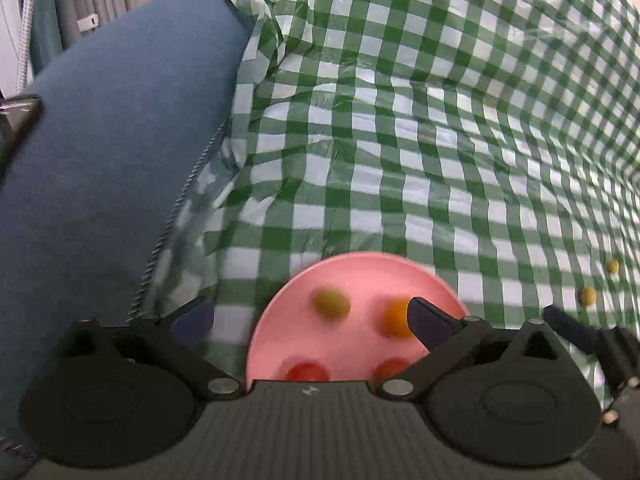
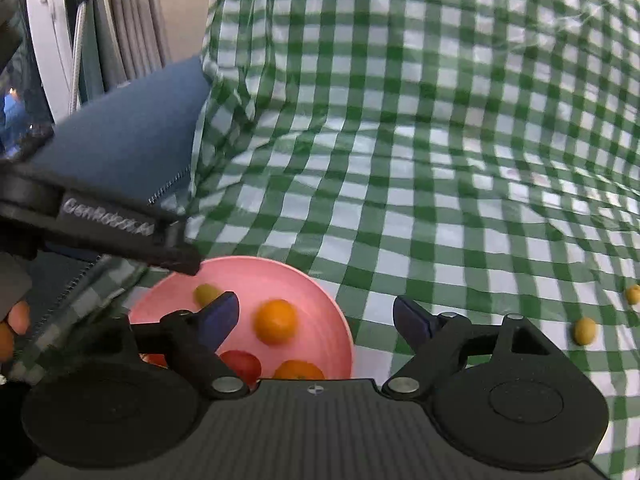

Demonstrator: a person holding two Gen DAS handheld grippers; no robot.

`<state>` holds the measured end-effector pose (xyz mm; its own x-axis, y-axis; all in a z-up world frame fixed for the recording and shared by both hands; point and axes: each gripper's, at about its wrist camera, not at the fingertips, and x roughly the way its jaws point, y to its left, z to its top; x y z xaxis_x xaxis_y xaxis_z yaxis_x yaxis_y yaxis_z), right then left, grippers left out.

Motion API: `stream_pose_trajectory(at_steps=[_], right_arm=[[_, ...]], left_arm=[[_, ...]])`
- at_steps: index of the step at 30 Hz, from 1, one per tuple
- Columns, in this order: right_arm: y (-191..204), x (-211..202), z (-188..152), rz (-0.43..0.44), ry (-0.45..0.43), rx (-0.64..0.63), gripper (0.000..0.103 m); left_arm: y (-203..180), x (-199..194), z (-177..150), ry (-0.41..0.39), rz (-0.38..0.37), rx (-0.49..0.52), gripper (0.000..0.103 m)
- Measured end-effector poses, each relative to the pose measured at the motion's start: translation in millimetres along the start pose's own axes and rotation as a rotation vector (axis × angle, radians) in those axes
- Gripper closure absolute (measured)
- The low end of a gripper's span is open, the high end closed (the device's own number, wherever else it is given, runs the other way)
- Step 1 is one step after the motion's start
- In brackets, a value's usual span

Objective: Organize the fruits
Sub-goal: 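Withdraw both open tools from the plate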

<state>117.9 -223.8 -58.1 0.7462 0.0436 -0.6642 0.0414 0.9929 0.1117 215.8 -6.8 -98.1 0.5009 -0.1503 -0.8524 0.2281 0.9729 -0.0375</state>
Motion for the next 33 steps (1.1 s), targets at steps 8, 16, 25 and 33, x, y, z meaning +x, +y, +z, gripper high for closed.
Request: stream_pose_trajectory(at_steps=[8, 16, 25, 33], right_arm=[[-9, -89, -30, -0.02, 0.014, 0.116, 0.008], [14, -163, -50, -0.096, -0.087, -0.02, 0.006], [20, -218, -63, -0.091, -0.187, -0.035, 0.005], [25, -244, -69, -0.096, -0.237, -0.031, 0.005]], left_arm=[[11, -50, -55, 0.122, 0.1, 0.004, 0.0], [10, -113, -106, 0.064, 0.099, 0.02, 0.0], [4, -158, -141, -0.005, 0.1, 0.044, 0.0], [-6, -186, -157, -0.065, 0.097, 0.073, 0.0]])
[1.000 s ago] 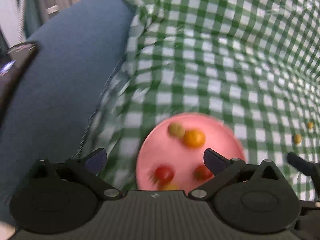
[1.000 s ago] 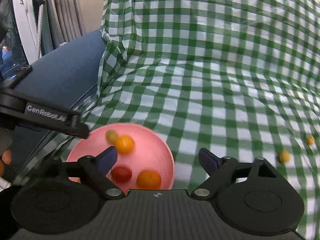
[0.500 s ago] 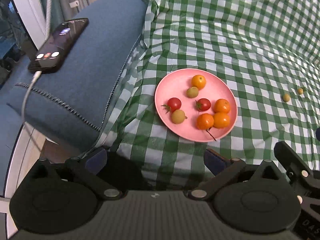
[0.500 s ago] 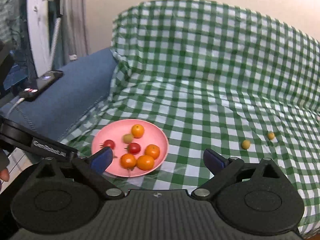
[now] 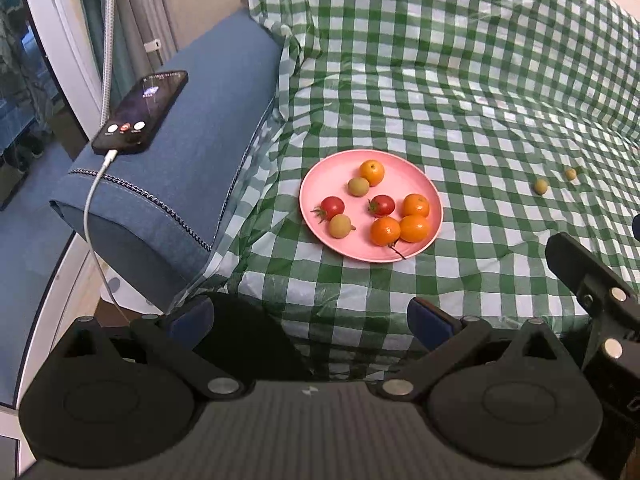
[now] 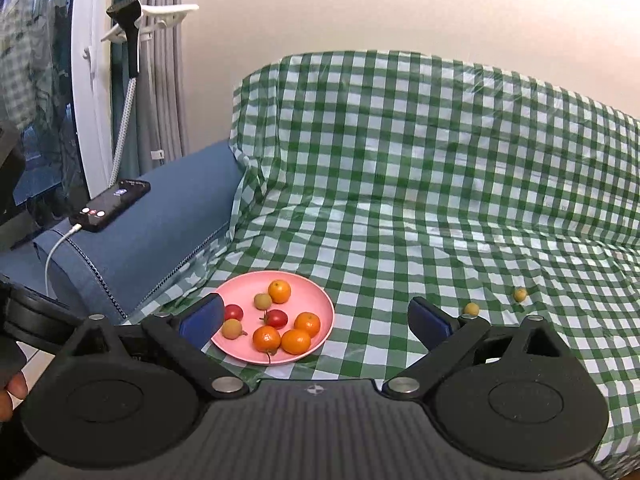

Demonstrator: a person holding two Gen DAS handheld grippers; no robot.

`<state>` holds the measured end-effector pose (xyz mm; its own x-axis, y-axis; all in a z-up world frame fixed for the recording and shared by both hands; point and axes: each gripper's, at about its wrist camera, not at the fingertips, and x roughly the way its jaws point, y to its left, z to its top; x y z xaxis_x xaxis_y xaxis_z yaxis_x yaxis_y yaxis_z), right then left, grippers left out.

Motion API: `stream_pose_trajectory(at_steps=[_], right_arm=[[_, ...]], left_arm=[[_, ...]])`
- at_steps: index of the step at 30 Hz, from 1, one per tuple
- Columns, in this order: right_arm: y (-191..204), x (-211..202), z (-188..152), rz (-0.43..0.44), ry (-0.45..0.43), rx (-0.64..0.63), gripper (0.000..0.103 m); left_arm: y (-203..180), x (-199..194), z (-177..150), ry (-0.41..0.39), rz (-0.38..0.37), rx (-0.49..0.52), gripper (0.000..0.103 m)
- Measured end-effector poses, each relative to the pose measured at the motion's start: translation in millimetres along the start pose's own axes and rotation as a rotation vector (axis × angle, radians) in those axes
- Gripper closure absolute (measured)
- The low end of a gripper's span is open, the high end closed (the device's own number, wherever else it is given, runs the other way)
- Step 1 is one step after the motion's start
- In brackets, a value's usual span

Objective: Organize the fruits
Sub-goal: 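Withdraw both open tools from the plate, then grasp a small yellow fruit with the right tool while the left tool grasps another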

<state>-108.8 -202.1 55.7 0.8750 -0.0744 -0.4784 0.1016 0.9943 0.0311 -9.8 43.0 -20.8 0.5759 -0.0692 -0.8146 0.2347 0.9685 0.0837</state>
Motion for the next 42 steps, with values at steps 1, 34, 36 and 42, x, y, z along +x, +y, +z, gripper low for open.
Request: stream_pose_trajectory(at_steps=[1, 34, 36, 42], right_arm=[[1, -3, 0, 0.0, -0.004, 0.0, 0.005], [8, -7, -10, 0.011, 0.02, 0.022, 0.004], [5, -5, -11, 0.017, 0.029, 0.03, 0.004], [-6, 6, -17, 0.04, 0.063, 0.063, 0.004]], left_arm=[[0, -2, -1, -0.005, 0.001, 0.001, 0.0], [-3, -10, -1, -0.013, 0.02, 0.019, 0.0], [-4, -7, -1, -0.005, 0.024, 0.024, 0.0], [-11, 4, 3, 0.025, 0.043, 0.042, 0.0]])
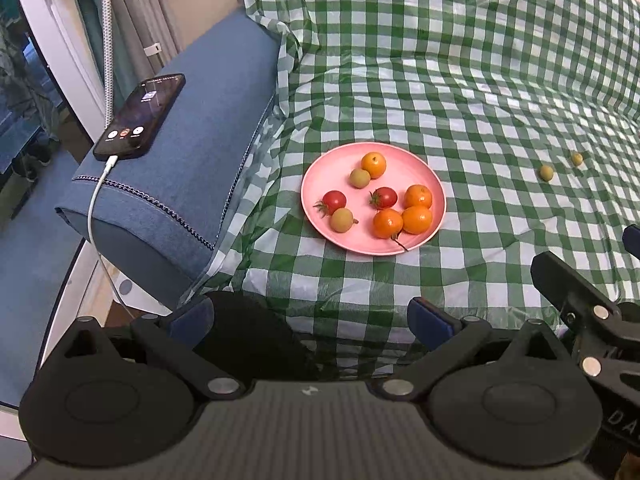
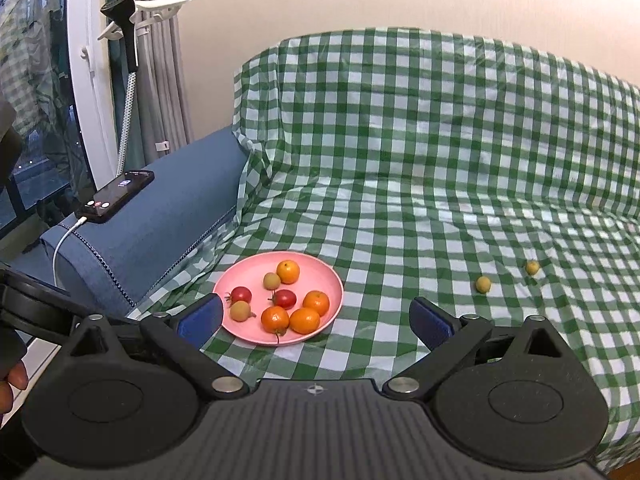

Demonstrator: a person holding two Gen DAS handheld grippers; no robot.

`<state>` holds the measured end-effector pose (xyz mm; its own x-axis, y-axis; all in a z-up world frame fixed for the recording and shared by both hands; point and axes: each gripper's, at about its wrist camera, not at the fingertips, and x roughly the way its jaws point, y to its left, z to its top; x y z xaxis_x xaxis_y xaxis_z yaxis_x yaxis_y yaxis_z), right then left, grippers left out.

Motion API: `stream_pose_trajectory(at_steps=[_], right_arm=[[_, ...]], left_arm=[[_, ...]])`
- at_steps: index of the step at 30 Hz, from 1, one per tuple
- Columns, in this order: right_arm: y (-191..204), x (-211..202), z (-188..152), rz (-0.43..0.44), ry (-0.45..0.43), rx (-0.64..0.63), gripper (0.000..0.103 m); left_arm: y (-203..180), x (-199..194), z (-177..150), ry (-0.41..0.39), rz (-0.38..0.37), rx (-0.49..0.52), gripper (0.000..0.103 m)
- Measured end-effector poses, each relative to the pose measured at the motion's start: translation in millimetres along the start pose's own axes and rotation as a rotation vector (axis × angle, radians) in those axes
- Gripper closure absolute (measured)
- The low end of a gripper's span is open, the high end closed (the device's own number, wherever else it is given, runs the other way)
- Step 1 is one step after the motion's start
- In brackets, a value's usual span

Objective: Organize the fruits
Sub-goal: 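Grasp a small yellow fruit with the right tool while the left tool grasps another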

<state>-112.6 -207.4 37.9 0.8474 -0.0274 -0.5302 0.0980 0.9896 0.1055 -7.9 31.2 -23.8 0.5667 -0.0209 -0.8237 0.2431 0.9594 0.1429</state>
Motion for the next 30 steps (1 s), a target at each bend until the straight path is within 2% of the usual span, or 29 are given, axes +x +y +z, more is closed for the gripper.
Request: stream_pose_trajectory(at_steps=[8, 16, 20, 26, 28, 30], right_arm=[[-25, 19, -5, 0.025, 0.041, 0.07, 0.004], [-68, 34, -14, 0.003, 0.054, 0.152, 0.003], [-107, 40, -14, -0.073, 0.033, 0.195, 0.002], [-202, 57, -8, -0.273, 0.005, 0.235, 0.001], [-235, 67, -5, -0.321, 0.012, 0.268, 0.001], [-268, 82, 0, -0.362, 0.023, 0.299, 0.001]], left_arm=[[-21, 17, 10, 0.044, 0.037, 0.052, 0.0], [-69, 38, 32, 0.078, 0.046, 0.141, 0.0], [-111, 51, 52, 0.072, -0.008, 0.192, 0.0], [-202, 87, 93, 0.001, -0.111, 0.289, 0.0], [-236, 110, 109, 0.022, -0.173, 0.308, 0.0], [-267, 137, 124, 0.075, -0.23, 0.317, 0.0]])
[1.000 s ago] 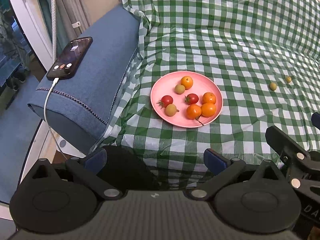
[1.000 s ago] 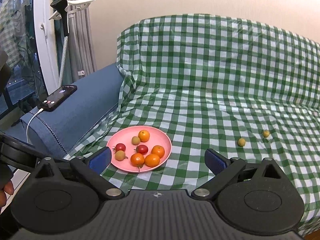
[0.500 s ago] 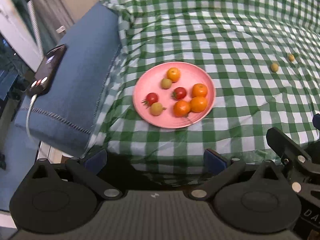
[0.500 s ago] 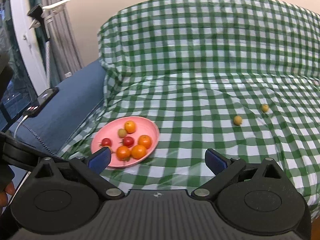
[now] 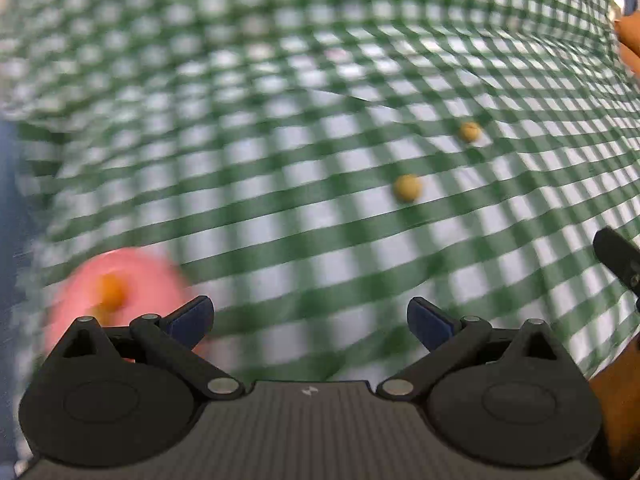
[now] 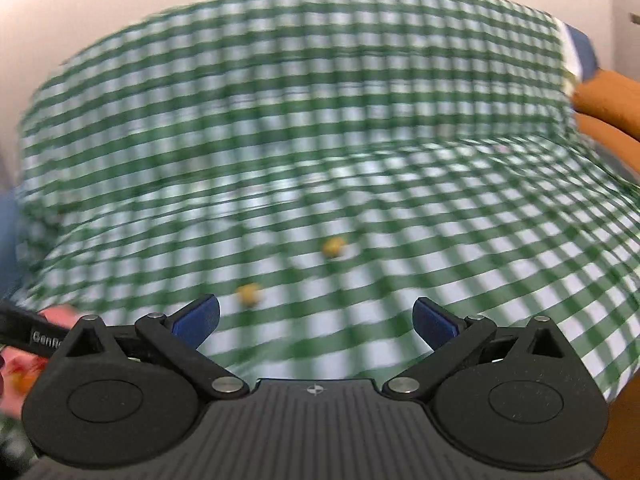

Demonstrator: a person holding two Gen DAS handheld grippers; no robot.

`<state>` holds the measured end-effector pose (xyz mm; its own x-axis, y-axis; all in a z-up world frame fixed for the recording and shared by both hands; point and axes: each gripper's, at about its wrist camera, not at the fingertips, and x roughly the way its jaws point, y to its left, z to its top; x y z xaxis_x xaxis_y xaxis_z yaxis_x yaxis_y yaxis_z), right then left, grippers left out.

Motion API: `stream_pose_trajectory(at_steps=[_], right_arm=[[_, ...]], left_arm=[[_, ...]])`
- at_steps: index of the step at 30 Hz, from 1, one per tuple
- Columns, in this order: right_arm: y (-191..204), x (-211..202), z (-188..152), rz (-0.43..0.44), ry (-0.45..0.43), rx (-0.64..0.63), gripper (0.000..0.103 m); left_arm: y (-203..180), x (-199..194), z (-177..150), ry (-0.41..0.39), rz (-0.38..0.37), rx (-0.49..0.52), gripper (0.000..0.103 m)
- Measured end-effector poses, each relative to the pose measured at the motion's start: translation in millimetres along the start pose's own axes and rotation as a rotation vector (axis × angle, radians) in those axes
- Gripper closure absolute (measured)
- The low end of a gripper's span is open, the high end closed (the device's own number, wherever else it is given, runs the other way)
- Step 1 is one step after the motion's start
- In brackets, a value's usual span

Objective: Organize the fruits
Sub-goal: 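Grasp a small yellow fruit with the right tool while the left tool grasps another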

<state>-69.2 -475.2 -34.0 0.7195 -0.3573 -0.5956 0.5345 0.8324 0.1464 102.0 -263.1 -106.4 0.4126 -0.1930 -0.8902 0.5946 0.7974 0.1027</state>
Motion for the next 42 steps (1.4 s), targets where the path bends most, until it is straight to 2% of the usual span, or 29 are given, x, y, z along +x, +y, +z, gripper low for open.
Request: stream_pose_trajectory(at_steps=[5, 9, 12, 15, 17, 20, 25, 26, 27, 28, 29, 30, 32, 34, 37, 40, 41, 42], right_arm=[[-34, 75, 24, -0.04, -0.008, -0.007, 0.001], [-49, 143, 32, 0.003, 0.004, -0.055, 0.001], [-48, 195, 31, 0.041, 0.025, -0.115, 0.001], [-36, 230, 30, 0.071, 0.007, -0.172, 0.001], [-35, 251, 31, 0.075, 0.013, -0.158, 0.001], [-28, 282, 25, 0.062, 0.067, -0.209, 0.001], [-21, 284, 21, 0.047, 0.046, -0.264, 0.002], [-20, 283, 20, 0.037, 0.041, -0.277, 0.006], [-18, 281, 19, 0.04, 0.034, -0.296, 0.014], [-11, 274, 16, 0.049, 0.025, -0.315, 0.039], [-9, 273, 16, 0.057, 0.022, -0.338, 0.065], [-5, 272, 15, 0.073, 0.041, -0.359, 0.076], [0, 271, 17, 0.07, 0.068, -0.341, 0.076], [4, 264, 21, 0.062, 0.081, -0.3, 0.076], [-1, 248, 27, 0.065, 0.066, -0.22, 0.076], [-1, 225, 26, 0.069, 0.033, -0.211, 0.076], [0, 221, 24, 0.062, 0.033, -0.219, 0.075], [0, 219, 21, 0.052, 0.042, -0.227, 0.075]], left_arm=[[-38, 73, 59, 0.079, -0.043, -0.018, 0.0], [-51, 120, 92, 0.142, -0.043, -0.026, 0.0], [-53, 143, 107, 0.153, -0.049, -0.036, 0.001], [-47, 160, 115, 0.159, 0.001, -0.049, 0.0], [-36, 165, 117, 0.149, -0.065, -0.067, 0.0], [-34, 168, 118, 0.135, -0.074, -0.041, 0.0], [-34, 166, 110, 0.117, -0.082, -0.002, 0.0], [-35, 164, 110, 0.125, -0.084, -0.002, 0.001], [-36, 161, 109, 0.125, -0.085, -0.008, 0.006], [-36, 154, 106, 0.108, -0.082, -0.009, 0.021], [-37, 146, 104, 0.096, -0.087, -0.002, 0.045], [-38, 141, 104, 0.1, -0.099, 0.01, 0.077], [-33, 137, 104, 0.14, -0.145, -0.014, 0.101], [-24, 136, 103, 0.172, -0.194, -0.067, 0.102], [-15, 122, 100, 0.15, -0.206, -0.084, 0.102], [-6, 110, 97, 0.127, -0.211, -0.098, 0.101], [-6, 106, 94, 0.119, -0.211, -0.091, 0.092], [-6, 103, 90, 0.127, -0.247, -0.086, 0.071]])
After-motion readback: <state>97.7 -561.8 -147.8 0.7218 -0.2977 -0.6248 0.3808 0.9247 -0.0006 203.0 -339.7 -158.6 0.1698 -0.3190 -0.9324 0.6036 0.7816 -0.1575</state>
